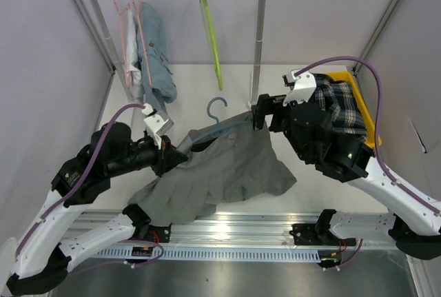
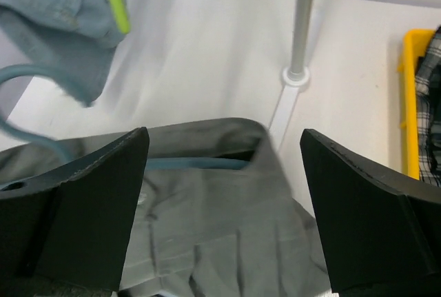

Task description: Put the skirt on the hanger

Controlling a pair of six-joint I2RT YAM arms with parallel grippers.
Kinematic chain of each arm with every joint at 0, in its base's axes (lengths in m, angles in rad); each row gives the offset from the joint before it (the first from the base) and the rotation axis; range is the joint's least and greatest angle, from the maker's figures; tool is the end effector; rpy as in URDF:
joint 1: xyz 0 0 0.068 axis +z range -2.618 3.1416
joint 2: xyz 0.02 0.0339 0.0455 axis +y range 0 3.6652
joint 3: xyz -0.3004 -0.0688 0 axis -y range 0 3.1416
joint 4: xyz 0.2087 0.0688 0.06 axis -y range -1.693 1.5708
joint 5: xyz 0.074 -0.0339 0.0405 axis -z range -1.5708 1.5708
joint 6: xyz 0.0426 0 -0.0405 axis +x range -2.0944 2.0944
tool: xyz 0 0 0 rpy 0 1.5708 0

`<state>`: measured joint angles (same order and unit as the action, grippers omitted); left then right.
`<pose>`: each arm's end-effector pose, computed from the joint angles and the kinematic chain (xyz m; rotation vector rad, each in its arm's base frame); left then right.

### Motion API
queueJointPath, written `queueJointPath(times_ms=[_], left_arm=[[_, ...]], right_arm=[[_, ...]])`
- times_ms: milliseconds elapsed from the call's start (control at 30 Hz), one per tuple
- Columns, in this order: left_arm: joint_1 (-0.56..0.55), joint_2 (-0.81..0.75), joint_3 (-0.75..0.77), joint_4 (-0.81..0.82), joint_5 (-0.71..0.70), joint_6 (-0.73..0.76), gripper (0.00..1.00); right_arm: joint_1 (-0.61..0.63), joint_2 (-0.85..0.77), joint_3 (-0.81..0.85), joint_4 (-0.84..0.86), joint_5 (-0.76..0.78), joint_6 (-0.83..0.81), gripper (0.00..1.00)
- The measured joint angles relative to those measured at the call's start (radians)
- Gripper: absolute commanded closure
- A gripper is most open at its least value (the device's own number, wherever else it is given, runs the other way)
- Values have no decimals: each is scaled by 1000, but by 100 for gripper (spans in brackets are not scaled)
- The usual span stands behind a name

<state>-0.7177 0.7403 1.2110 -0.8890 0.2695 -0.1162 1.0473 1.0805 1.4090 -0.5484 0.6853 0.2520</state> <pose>0.0394 -0.0494 0.4175 0.7822 1.9103 -0.7960 0.1039 0.1261 0.4793 -0.2085 1.7400 0.3380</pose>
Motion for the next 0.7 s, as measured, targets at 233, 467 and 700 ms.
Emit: queueJointPath(times_ms=[233, 467, 700], left_arm=[[0, -43, 25, -126, -229, -71, 100], [0, -14, 119, -176, -465, -136, 100], [0, 127, 287, -138, -642, -164, 100]], right_arm=[[-73, -41, -29, -9, -5, 37, 3], [-94, -75, -31, -18, -13, 53, 3], [-96, -83, -31, -29, -21, 66, 3]])
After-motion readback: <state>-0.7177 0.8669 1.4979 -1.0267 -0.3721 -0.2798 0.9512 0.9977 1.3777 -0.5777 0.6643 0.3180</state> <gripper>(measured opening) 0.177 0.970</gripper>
